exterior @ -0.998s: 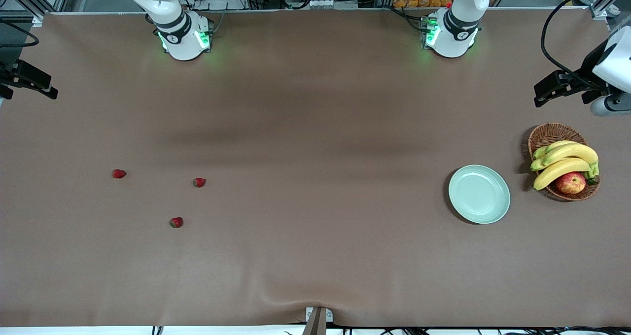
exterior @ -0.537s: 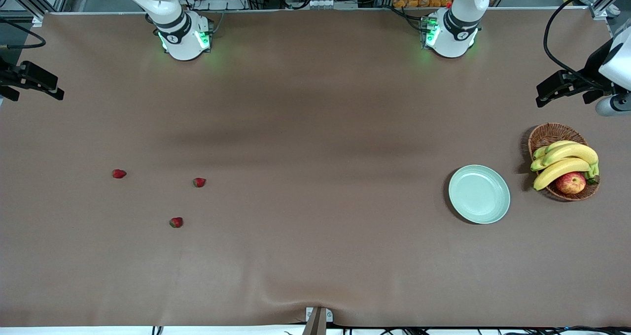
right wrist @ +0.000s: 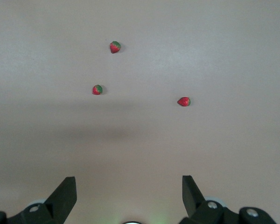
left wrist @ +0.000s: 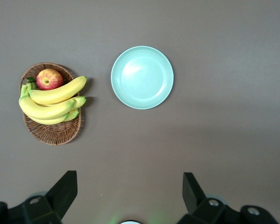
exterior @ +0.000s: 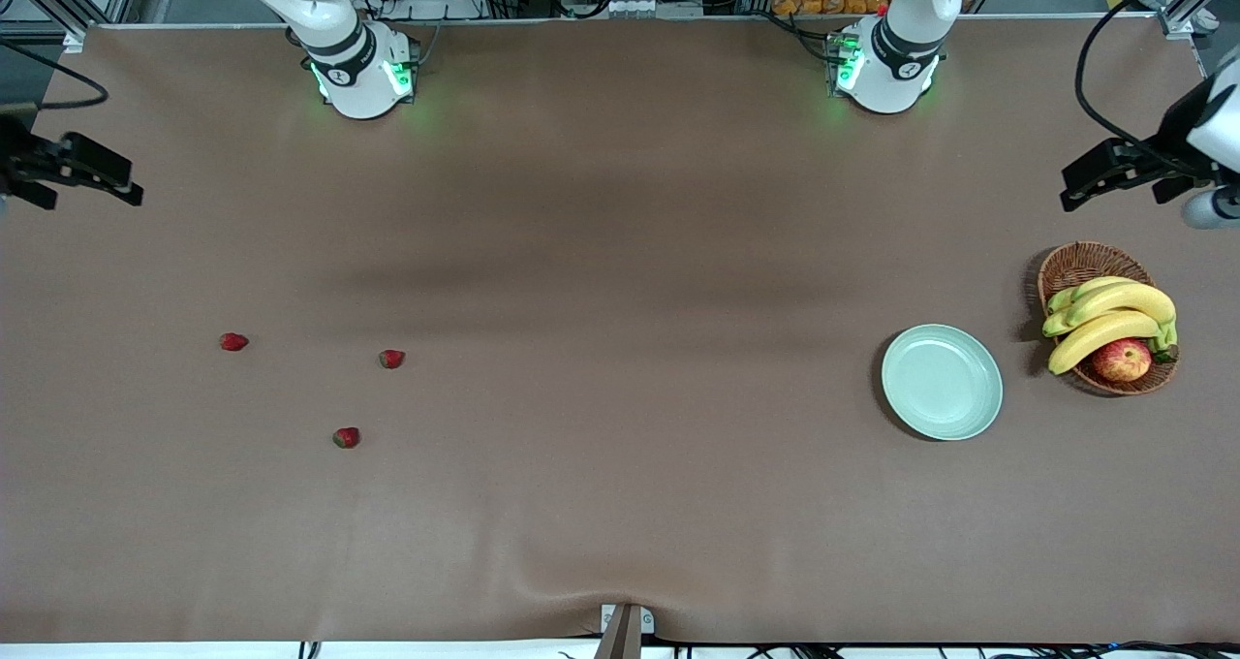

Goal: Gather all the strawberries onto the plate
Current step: 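Reach the right gripper down to a red strawberry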

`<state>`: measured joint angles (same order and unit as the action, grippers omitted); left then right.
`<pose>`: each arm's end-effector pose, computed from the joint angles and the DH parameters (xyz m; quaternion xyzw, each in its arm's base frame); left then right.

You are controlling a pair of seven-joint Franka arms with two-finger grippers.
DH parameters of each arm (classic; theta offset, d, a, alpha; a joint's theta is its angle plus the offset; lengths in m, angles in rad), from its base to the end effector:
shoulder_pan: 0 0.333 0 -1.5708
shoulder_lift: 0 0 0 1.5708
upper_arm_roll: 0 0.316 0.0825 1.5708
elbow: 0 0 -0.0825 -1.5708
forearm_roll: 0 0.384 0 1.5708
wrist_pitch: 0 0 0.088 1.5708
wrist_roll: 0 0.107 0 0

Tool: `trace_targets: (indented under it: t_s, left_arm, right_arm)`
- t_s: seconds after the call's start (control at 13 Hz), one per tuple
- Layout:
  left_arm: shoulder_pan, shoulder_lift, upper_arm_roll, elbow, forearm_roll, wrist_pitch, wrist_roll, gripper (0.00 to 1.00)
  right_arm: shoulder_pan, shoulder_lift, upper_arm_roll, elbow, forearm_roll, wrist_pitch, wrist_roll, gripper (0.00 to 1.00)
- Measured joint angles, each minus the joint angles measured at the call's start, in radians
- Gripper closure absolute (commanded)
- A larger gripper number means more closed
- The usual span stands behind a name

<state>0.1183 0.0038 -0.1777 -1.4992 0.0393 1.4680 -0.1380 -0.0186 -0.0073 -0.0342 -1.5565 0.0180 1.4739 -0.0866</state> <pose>0.5447 -0.0276 0.6471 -0.9988 -0.0409 0.0155 0.0209 0.5414 -0.0266 0.6271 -0.9991 -0.0174 0.0369 0.0117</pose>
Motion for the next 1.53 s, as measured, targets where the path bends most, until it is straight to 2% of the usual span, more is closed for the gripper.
trace_targets:
  t_s: [0.31,0.54,0.77,1.3,1.53]
  left_arm:
    - [0.011,-0.001,-0.004,0.0,-0.002,0.0,0.001,0.0]
    - [0.011,-0.001,-0.008,0.0,-0.002,0.0,0.001,0.0]
    - [0.011,-0.001,-0.009,-0.001,-0.002,0.0,0.001,0.0]
    - [0.009,0.001,-0.013,-0.002,-0.002,0.003,0.001,0.0]
    - [0.009,0.002,-0.013,-0.002,-0.002,0.005,0.001,0.0]
  right_arm:
    - [0.003,0.128,0.0,-0.007,0.0,0.111,0.0,0.0]
    - [0.003,0.287,-0.001,-0.015,0.006,0.239,0.0,0.0]
    - [0.004,0.423,-0.002,-0.015,0.05,0.357,0.001,0.0]
    - [0.109,0.609,0.001,-0.015,0.062,0.582,0.101,0.0]
    - [0.139,0.656,0.001,-0.026,0.062,0.644,0.146,0.0]
